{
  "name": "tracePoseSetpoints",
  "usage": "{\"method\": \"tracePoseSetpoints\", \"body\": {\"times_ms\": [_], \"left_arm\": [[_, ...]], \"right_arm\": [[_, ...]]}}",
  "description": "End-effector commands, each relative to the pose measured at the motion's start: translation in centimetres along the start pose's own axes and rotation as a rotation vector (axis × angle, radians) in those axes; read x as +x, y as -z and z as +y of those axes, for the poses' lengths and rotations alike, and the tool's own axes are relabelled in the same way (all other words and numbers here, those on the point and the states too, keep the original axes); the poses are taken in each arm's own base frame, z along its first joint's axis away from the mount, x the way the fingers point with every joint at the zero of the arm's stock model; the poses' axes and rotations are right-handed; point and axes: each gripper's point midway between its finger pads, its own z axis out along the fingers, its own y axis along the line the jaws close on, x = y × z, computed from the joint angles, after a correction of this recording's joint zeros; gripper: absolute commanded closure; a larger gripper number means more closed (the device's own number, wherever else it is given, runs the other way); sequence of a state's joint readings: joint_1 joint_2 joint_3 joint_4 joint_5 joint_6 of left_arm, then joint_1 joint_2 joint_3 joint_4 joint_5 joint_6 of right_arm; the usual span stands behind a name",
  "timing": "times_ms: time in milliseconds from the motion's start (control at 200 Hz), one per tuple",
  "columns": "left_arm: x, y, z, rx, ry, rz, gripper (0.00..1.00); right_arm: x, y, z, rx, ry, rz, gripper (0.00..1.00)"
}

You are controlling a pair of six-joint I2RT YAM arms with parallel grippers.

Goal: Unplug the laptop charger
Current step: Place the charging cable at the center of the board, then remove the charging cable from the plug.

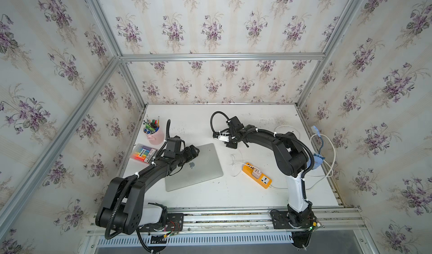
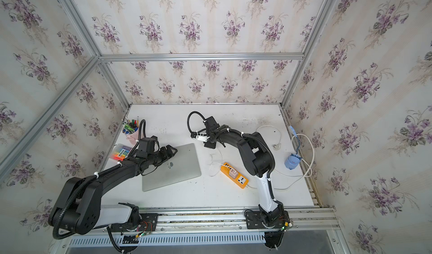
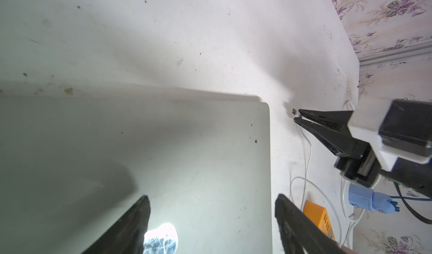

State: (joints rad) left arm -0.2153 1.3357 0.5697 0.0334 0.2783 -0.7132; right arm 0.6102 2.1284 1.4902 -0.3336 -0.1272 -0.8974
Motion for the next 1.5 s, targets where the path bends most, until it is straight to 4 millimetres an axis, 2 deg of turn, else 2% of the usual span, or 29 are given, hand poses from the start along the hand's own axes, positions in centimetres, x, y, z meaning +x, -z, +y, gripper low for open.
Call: {"method": "tracePoseSetpoints", "body": {"times_ms": [0, 210, 340, 390, 460, 619, 719, 819, 989, 1134, 1309, 1499], "left_arm": [[-0.2, 0.3, 0.3, -0.025, -0.022, -0.012, 0.16], [-0.3, 0.3, 0.1, -0.018, -0.028, -0.012, 0.16], [-0.4, 0.3, -0.2, 0.000, -0.031, -0.016, 0.16], [-0.6, 0.5, -0.6, 0.011, -0.040, -0.021, 0.16], [-0.8, 0.8, -1.1, 0.018, -0.067, -0.028, 0.16], [-1.0, 1.8, -2.8, 0.022, -0.163, -0.049, 0.16], [-0.7, 2.3, -4.7, 0.060, -0.229, -0.062, 0.16], [0.5, 2.4, -7.7, 0.123, -0.334, -0.059, 0.18], [4.9, 2.3, -14.1, 0.315, -0.501, 0.027, 0.20], [8.8, 2.7, -18.2, 0.445, -0.606, 0.073, 0.21], [13.4, 2.9, -20.2, 0.504, -0.728, 0.131, 0.20], [17.3, 3.5, -20.5, 0.547, -0.833, 0.188, 0.20]], "right_arm": [[0.1, -0.6, -0.4, 0.013, -0.029, 0.005, 0.79], [0.0, -0.5, -0.7, 0.027, -0.044, -0.004, 0.72], [-1.4, 1.1, -2.4, 0.083, -0.059, -0.044, 0.65], [-2.3, 2.3, -3.3, 0.119, -0.069, -0.075, 0.63], [-3.9, 4.8, -4.6, 0.166, -0.090, -0.140, 0.53], [-7.4, 11.8, -6.6, 0.276, -0.155, -0.307, 0.46], [-6.7, 15.4, -7.9, 0.390, -0.288, -0.320, 0.41], [-3.8, 17.5, -8.0, 0.493, -0.491, -0.291, 0.41], [2.1, 19.7, -4.8, 0.558, -0.852, -0.192, 0.45], [4.9, 22.7, -0.6, 0.597, -1.083, -0.175, 0.50], [7.4, 25.0, 5.3, 0.630, -1.244, -0.167, 0.55], [8.4, 25.3, 10.4, 0.599, -1.345, -0.171, 0.61]]}}
